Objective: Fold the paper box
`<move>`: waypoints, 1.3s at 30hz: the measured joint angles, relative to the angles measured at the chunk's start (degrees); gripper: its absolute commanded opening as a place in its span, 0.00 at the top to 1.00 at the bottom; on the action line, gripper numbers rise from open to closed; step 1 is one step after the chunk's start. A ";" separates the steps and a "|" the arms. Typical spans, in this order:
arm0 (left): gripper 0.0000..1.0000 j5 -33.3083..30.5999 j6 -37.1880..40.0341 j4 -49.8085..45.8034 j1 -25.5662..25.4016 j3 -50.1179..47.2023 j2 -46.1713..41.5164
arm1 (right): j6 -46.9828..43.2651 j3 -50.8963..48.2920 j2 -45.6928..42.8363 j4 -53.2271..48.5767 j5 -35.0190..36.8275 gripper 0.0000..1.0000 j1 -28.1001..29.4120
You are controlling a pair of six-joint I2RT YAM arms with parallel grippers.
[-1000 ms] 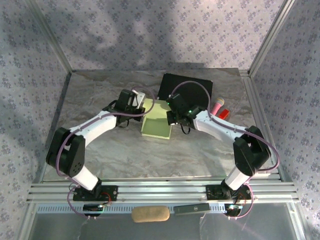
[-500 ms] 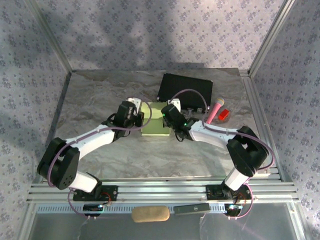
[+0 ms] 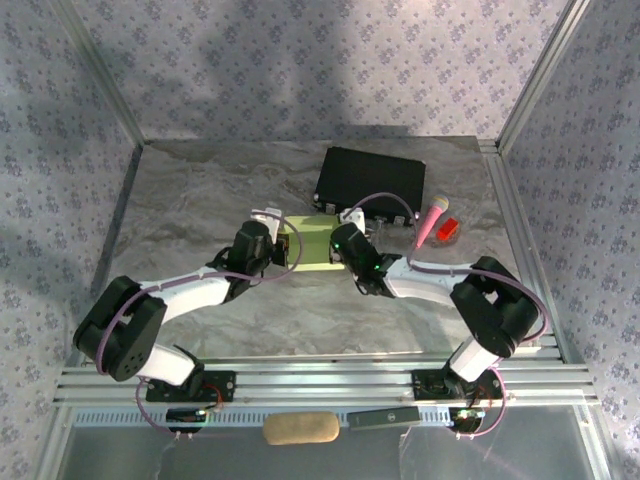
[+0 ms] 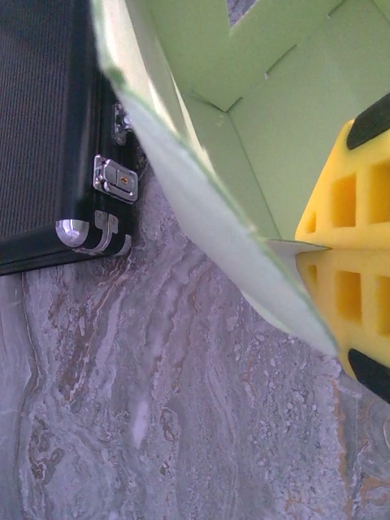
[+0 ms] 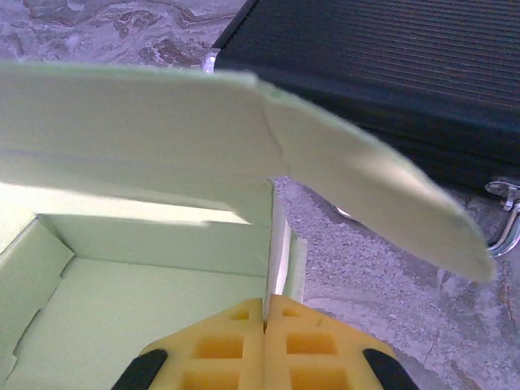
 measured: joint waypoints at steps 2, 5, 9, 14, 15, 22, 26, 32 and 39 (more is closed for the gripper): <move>1.00 -0.44 -1.84 -0.13 -0.11 0.02 0.00 | -0.31 -0.15 -0.28 0.07 0.42 1.00 0.28; 1.00 -0.87 -5.05 -1.86 -0.13 0.59 -0.37 | -0.74 -0.15 -0.39 0.07 1.03 1.00 0.83; 1.00 -1.73 -8.68 -6.80 -0.37 4.44 -0.63 | -1.01 -0.15 -0.42 -0.09 1.90 1.00 1.36; 1.00 -3.13 -11.72 -8.39 -1.46 5.79 -0.61 | -1.01 -0.15 -0.42 -0.35 2.49 1.00 1.40; 1.00 -3.48 -12.02 -8.41 -1.66 5.73 -0.59 | -1.01 -0.15 -0.42 -0.35 2.54 1.00 1.40; 1.00 -4.92 -12.66 -2.84 -2.73 0.00 -0.28 | -0.98 -0.17 -0.42 -0.98 2.95 1.00 1.95; 1.00 -4.92 -12.63 0.57 -2.97 -1.40 0.46 | -0.94 -0.72 -0.42 -1.60 3.39 1.00 2.38; 1.00 -5.44 -12.63 1.51 -4.26 -2.62 0.55 | -0.92 -1.27 -0.92 -3.34 4.07 0.99 2.62; 1.00 -7.96 -12.41 1.16 -6.08 -2.78 0.55 | 0.70 -1.42 -4.46 -9.01 5.70 0.77 4.94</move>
